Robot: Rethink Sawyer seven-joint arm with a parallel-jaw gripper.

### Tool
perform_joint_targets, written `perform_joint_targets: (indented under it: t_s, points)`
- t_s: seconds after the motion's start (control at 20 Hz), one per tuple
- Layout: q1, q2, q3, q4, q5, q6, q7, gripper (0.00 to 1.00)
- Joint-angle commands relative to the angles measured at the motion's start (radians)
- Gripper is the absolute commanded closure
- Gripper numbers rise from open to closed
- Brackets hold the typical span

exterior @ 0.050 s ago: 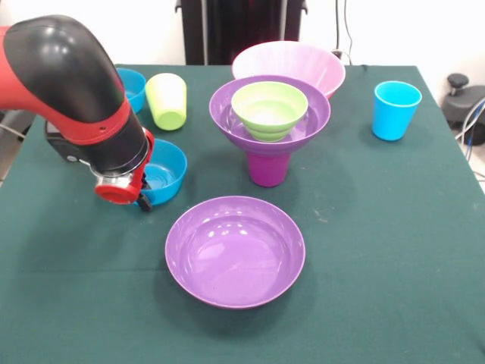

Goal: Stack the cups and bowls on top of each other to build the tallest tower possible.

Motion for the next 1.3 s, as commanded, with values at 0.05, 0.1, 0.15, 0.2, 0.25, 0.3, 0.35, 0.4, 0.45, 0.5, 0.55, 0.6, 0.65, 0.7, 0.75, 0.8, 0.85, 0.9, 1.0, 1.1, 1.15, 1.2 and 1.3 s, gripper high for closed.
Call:
perform_joint_targets:
  t_s: [0.05,0.1,0.15,0.2,0.25,0.3,0.35,0.4,0.45,0.5,0.55,0.6,0.65,0.7,0.75,0.8,0.85,0.9,1.0,1.1,1.15,1.2,1.3]
  points:
    - [0.017,0.014,0.002,0.046,-0.007,-0.081,0.001,1.0]
    - [0.014,0.011,0.005,0.047,-0.004,-0.087,0.006,1.0]
    - [0.011,-0.005,0.004,0.054,0.001,-0.08,0.01,1.0]
    - [0.007,-0.018,0.004,0.059,0.0,-0.08,0.007,1.0]
    - [-0.006,-0.047,0.013,0.077,0.016,-0.059,-0.004,1.0]
    - [-0.008,-0.073,0.013,0.087,0.02,-0.046,-0.004,1.0]
    - [-0.01,-0.119,0.016,0.106,0.039,-0.026,0.013,1.0]
    - [-0.011,-0.143,0.02,0.12,0.048,-0.027,0.027,1.0]
    - [-0.009,-0.18,0.022,0.141,0.063,-0.045,0.072,1.0]
    - [-0.006,-0.2,0.021,0.156,0.069,-0.056,0.096,1.0]
    - [-0.004,-0.227,0.019,0.184,0.085,-0.084,0.152,1.0]
    - [-0.006,-0.238,0.021,0.202,0.102,-0.093,0.174,1.0]
    - [0.0,-0.26,0.012,0.224,0.113,-0.089,0.202,1.0]
    - [0.0,-0.272,0.008,0.24,0.125,-0.089,0.214,1.0]
    - [0.004,-0.291,0.002,0.26,0.141,-0.08,0.233,1.0]
    - [0.009,-0.306,-0.005,0.272,0.148,-0.081,0.24,1.0]
    - [0.011,-0.323,-0.007,0.293,0.164,-0.097,0.264,1.0]
    - [0.016,-0.336,-0.012,0.303,0.172,-0.1,0.271,1.0]
    - [0.034,-0.355,-0.031,0.316,0.176,-0.114,0.295,1.0]
    - [0.049,-0.377,-0.049,0.333,0.175,-0.126,0.307,1.0]
    - [0.052,-0.388,-0.052,0.347,0.184,-0.14,0.323,1.0]
    - [0.057,-0.398,-0.055,0.359,0.19,-0.15,0.333,1.0]
    - [0.069,-0.411,-0.063,0.381,0.207,-0.176,0.366,1.0]
